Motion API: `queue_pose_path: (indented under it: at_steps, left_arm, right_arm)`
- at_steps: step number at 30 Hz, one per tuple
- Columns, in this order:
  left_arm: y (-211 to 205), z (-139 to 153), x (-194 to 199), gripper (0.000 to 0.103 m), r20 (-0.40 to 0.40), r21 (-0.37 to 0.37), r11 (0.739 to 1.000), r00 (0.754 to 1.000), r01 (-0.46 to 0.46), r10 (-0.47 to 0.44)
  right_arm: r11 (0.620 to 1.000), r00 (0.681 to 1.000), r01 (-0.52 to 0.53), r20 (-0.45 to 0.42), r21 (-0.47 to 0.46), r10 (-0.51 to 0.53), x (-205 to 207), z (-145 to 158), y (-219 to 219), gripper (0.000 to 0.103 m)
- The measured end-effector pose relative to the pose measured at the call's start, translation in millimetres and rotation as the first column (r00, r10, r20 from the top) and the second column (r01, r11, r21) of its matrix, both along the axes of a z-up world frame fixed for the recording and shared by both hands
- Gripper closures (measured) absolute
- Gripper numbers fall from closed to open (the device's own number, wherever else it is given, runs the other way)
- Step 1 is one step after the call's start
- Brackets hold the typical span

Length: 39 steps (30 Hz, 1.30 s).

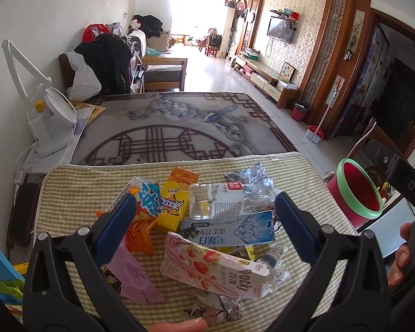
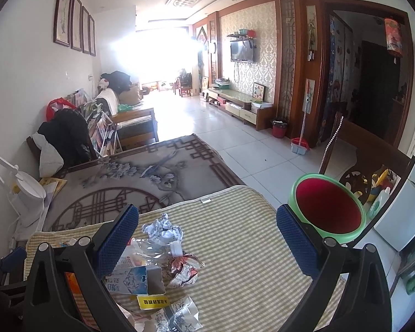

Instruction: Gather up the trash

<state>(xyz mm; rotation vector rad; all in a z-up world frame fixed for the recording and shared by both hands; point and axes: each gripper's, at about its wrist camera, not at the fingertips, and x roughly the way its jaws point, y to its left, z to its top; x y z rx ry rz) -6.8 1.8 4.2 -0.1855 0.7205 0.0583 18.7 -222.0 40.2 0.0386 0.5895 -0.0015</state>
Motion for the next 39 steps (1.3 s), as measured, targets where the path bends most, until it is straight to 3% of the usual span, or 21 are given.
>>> queue_pose_path:
  at_steps: [39]
  left_arm:
    - [-16.7,1.1,-2.7,0.005,-0.004,0.014,1.0,1.0,0.012,-0.011]
  right_arm:
    - [1.0,1.0,-0.001,-0.013,0.007,0.001,-4.6,-5.7,-11.2,0.007]
